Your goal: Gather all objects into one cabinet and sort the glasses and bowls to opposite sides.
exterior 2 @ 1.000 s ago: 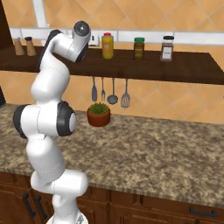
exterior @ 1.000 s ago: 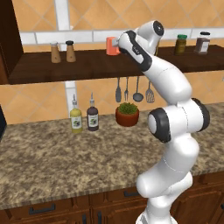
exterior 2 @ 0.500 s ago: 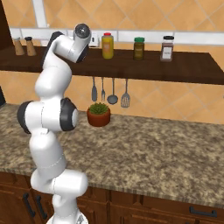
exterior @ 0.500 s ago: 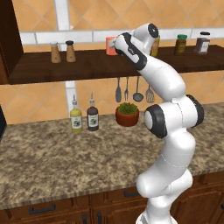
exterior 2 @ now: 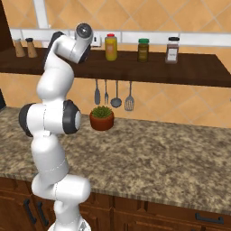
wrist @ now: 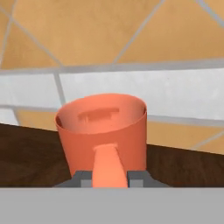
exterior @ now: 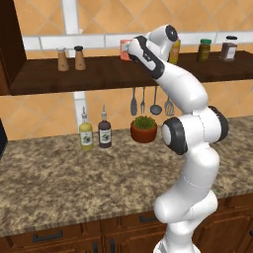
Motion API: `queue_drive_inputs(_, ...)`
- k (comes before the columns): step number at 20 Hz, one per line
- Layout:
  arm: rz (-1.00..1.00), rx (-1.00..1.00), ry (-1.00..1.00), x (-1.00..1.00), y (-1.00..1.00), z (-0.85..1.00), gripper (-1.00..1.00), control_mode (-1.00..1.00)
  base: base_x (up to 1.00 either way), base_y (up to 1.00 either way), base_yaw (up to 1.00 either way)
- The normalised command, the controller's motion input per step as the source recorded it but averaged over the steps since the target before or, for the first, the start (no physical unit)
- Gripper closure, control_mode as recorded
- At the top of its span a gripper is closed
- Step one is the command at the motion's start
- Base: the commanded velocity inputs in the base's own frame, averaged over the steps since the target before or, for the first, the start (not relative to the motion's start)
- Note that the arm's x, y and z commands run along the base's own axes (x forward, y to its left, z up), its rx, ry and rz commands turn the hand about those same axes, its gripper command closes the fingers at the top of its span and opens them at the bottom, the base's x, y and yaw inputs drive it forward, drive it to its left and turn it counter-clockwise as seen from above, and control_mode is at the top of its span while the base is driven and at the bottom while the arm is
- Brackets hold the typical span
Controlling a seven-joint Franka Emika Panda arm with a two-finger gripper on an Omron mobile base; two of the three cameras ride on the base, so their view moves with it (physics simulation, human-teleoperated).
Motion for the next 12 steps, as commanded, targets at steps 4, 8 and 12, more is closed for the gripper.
queue_drive_inputs(4,0.00,0.02,-0.22,-0.37,-0.06,0.52,1.00,-1.00,0.00,0.00,0.00)
queue_drive_inputs(8,0.00,0.03,-0.32,-0.84,-0.13,0.66,1.00,-1.00,0.00,0.00,0.00)
queue_drive_inputs(12,-0.01,0.03,-0.18,-1.00,-0.24,0.22,1.00,-1.00,0.00,0.00,0.00)
